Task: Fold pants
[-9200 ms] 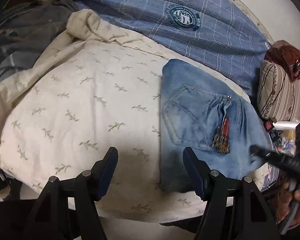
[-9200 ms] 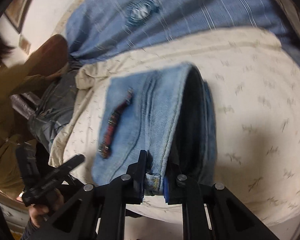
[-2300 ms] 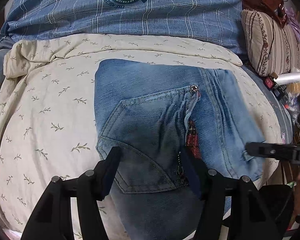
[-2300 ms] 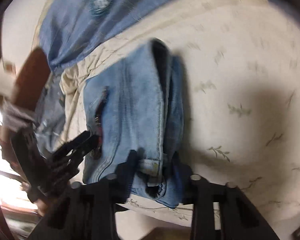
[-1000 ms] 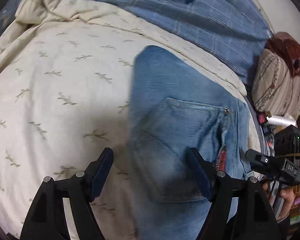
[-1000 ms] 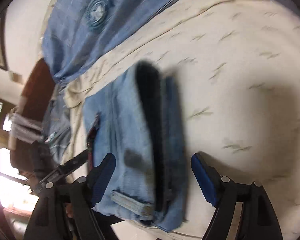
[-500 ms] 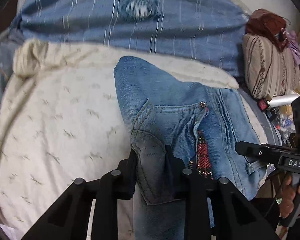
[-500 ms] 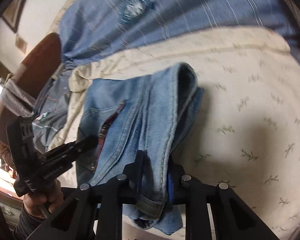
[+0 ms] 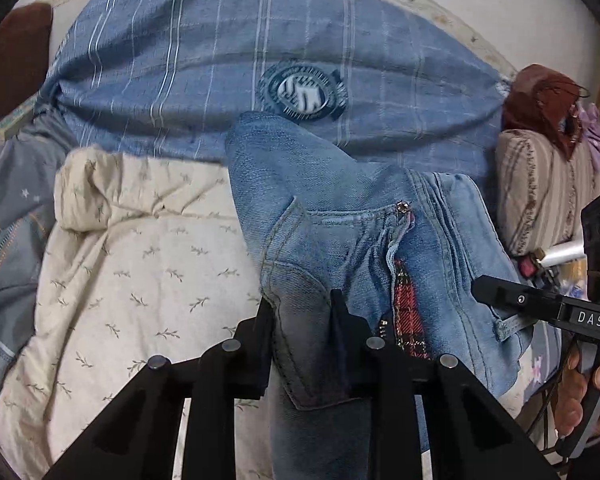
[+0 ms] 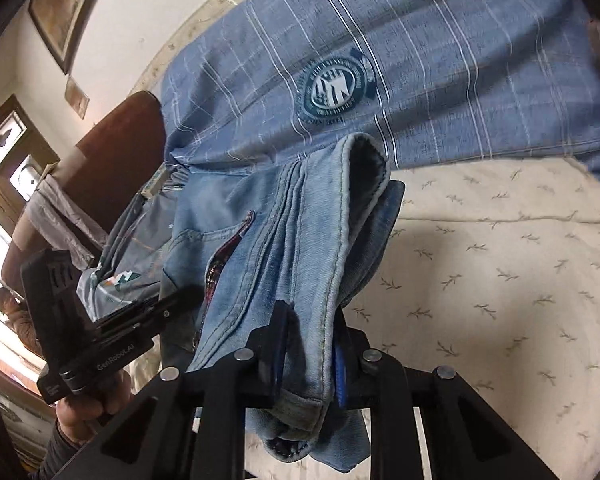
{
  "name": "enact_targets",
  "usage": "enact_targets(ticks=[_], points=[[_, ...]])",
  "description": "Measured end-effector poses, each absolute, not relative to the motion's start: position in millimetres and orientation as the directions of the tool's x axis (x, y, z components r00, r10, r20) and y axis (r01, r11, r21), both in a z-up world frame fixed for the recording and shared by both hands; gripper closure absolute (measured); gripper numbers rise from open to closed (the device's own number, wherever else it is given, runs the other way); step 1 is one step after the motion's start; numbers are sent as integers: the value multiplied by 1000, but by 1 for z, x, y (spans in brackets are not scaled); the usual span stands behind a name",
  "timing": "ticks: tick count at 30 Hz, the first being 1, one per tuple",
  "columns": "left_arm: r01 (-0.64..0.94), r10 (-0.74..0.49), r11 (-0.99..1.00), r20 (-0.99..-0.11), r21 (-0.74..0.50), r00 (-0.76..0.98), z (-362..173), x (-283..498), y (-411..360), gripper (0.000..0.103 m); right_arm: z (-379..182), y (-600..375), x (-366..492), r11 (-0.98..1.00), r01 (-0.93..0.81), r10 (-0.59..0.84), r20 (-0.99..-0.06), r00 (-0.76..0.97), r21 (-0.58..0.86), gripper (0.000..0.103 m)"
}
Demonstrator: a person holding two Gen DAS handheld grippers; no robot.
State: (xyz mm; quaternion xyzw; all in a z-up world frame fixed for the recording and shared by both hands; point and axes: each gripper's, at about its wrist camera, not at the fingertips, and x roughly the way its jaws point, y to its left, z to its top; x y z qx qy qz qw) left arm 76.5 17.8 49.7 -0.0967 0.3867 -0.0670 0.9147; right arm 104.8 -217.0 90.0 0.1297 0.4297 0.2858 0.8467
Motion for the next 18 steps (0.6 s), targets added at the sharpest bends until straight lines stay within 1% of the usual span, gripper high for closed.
enact_targets(ticks=[5,6,7,8,9,10,12,13,14,15,16,17,18], points=[[13,-200,969,-747,-248,634,1,91,23,75,45,-208,126,811,-323,585,-690,426,488,83],[2,-199,968,-762,-250,616,-11,95,24,72,32,-207,129,814,-312,580,-701,415,489,82],[-8,-196,968,-778,-250,597,-22,97,24,66,18,-207,133,818,-290,576,-717,394,497,82],[-30,-174,972,-802,-233,571,-35,100,25,59,5,-206,136,825,-268,564,-739,367,497,78],[-51,-148,975,-807,-215,571,-43,100,28,47,-8,-208,139,854,-235,520,-774,361,464,76],[-57,-148,973,-800,-222,582,-44,97,31,42,-15,-210,139,864,-220,503,-784,365,452,68],[-57,-151,972,-795,-226,587,-39,90,36,36,-12,-215,133,854,-219,520,-766,377,472,66],[-54,-150,973,-789,-226,595,-34,84,38,36,-8,-216,131,858,-223,513,-766,386,463,63],[-51,-150,972,-767,-231,624,-24,74,41,35,0,-216,126,866,-234,501,-767,402,443,63],[-48,-146,972,-753,-230,642,-18,66,42,31,12,-216,119,874,-252,485,-763,427,414,63],[-47,-137,974,-739,-223,660,-12,57,42,27,25,-215,110,877,-281,479,-748,460,389,59],[-57,-121,974,-721,-217,682,-6,47,42,25,36,-214,100,881,-298,471,-733,491,366,52],[-70,-106,974,-705,-216,701,-3,40,42,22,44,-213,91,881,-313,471,-711,522,354,50]])
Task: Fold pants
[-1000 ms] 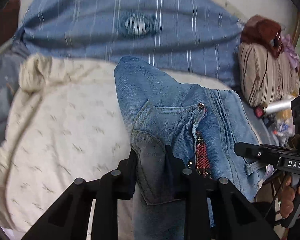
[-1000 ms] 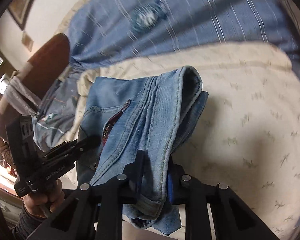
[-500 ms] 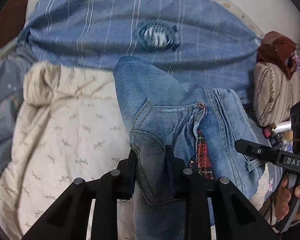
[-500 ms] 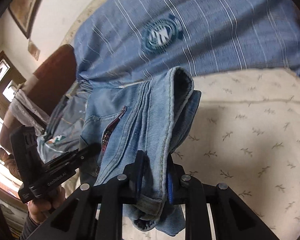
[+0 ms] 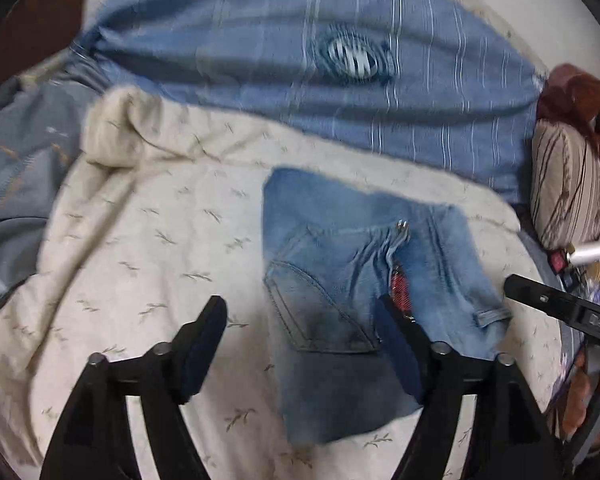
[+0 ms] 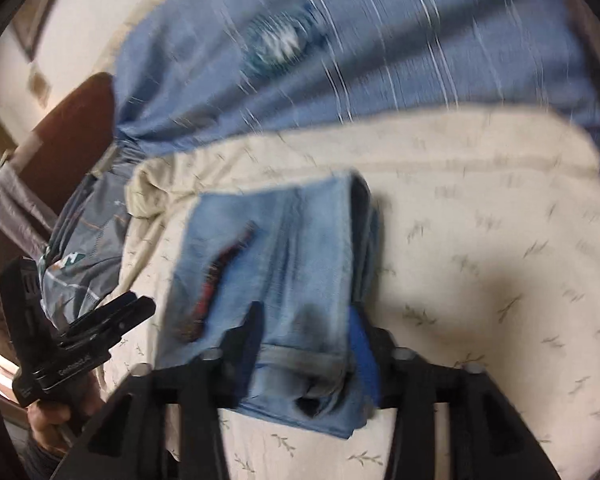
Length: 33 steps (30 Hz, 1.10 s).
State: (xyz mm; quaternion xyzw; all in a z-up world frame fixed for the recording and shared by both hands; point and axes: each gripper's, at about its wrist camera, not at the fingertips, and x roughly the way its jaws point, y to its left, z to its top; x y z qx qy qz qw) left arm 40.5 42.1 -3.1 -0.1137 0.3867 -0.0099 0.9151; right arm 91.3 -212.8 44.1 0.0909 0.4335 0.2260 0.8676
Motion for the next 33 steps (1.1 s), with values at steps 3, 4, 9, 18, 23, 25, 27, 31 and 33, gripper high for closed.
enact_targets(ticks=[3,4,9,18,23,25,27,31,33], points=[[-88,-65,981,-725,-172,686,-17,36,32,20,43,-203,76,888,-340,455,-703,546,310,42],[-90,-56,984,-755,-152,653,-29,42,29,20,27,-198,77,894,-337,438,-739,512,296,42],[-119,-21,986,-792,-118,610,-42,43,24,19,-4,-199,76,920,-282,379,-802,462,273,36],[-130,66,991,-696,-40,715,12,-13,10,8,55,-223,-11,938,-304,335,-655,677,166,21],[-137,98,991,-695,-1,712,12,-39,-1,7,21,-224,-44,951,-289,288,-656,697,111,21],[-120,86,993,-693,-1,716,12,-47,-5,7,11,-224,-51,954,-279,280,-651,705,108,21],[-122,92,993,-681,4,726,14,-53,-9,7,10,-222,-52,954,-286,274,-638,720,86,21],[-126,85,992,-682,-10,726,15,-54,-14,7,15,-219,-58,957,-285,257,-578,774,43,19],[-119,69,993,-688,-25,722,14,-53,-17,7,13,-221,-60,957,-287,262,-579,773,49,19]])
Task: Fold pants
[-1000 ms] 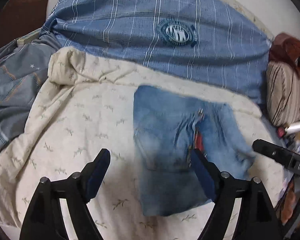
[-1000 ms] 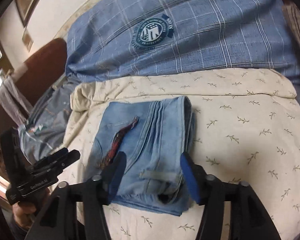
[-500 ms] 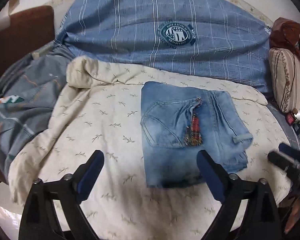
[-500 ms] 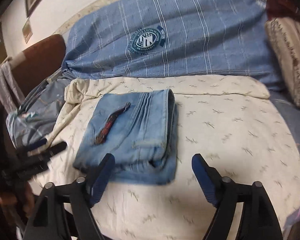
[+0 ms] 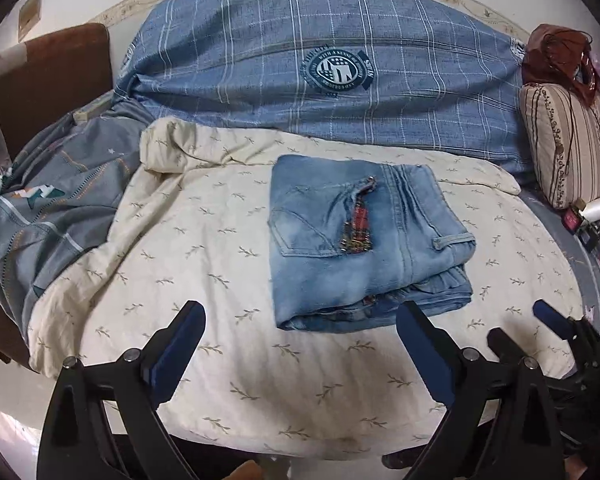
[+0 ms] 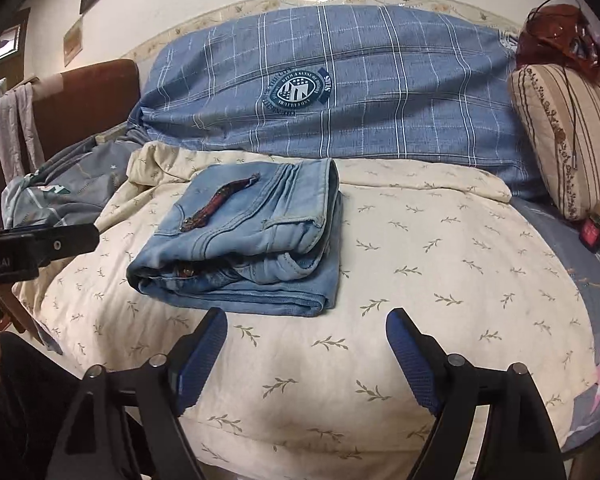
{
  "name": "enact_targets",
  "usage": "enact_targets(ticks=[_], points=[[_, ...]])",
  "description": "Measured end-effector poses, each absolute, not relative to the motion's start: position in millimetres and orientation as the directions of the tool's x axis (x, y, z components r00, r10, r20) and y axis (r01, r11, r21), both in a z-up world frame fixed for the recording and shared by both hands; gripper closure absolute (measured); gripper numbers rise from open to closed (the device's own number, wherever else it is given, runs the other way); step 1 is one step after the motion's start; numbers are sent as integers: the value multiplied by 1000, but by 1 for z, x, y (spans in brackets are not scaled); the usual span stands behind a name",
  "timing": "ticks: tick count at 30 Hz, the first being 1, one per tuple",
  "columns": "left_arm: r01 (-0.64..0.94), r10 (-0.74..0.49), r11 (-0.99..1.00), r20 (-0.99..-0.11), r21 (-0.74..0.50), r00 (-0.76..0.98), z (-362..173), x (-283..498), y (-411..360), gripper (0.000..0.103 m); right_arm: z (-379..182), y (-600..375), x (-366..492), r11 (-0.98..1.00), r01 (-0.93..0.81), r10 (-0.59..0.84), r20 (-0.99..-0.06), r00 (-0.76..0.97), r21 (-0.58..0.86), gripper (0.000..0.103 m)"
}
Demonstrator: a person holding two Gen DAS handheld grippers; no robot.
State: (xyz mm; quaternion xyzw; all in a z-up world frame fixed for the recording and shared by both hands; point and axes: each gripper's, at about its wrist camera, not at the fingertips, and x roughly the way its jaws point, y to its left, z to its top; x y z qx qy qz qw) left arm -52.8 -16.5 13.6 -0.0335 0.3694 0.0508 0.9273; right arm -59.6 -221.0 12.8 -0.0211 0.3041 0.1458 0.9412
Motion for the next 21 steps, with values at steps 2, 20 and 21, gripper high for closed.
enact_targets(ticks=[2,20,21], points=[[-121,67,992,-687,-31,723,13,-52,-20,6,12,-223,-59,957,-286,259,-579,773,46,19],[-62,-18,994,-686,-91,727,10,-39,-28,0,10,-225,-56,961,-273,250,-576,778,48,19],[-64,-15,994,-684,-90,730,10,-39,-28,0,10,-224,-56,961,-274,250,-575,779,46,19]])
